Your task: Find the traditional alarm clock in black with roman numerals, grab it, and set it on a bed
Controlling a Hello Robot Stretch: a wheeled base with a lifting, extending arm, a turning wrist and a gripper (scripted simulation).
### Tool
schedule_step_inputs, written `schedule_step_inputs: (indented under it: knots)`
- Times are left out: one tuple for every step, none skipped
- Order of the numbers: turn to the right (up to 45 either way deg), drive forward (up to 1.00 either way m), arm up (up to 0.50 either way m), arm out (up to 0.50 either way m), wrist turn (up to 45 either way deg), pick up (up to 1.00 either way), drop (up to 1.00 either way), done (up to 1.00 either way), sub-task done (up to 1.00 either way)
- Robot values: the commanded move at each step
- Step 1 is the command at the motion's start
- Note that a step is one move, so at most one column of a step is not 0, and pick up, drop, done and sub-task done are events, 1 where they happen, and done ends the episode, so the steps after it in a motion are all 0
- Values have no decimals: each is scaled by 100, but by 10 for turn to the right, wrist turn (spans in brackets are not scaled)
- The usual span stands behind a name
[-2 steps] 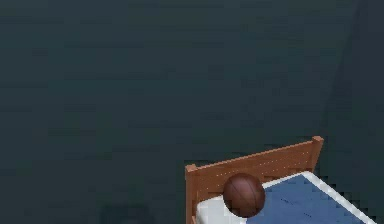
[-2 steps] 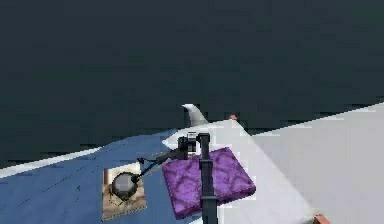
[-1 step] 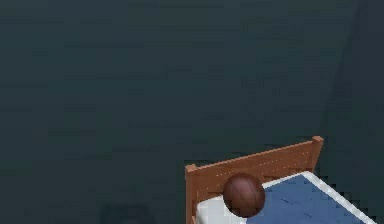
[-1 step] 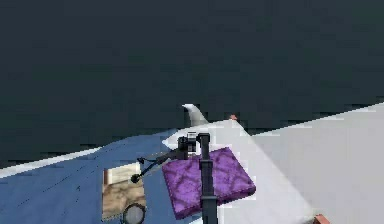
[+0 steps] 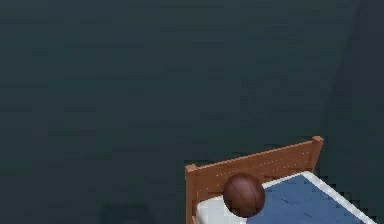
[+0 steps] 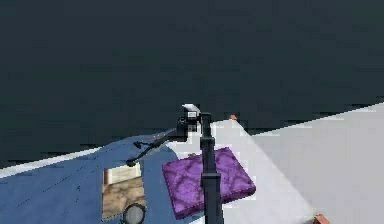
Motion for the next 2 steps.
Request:
schedule_step_inputs:
  knots:
    - [0,0,0,-8,0,0,0,0,0]
    - [0,0,0,0,0,0,0,100,0]
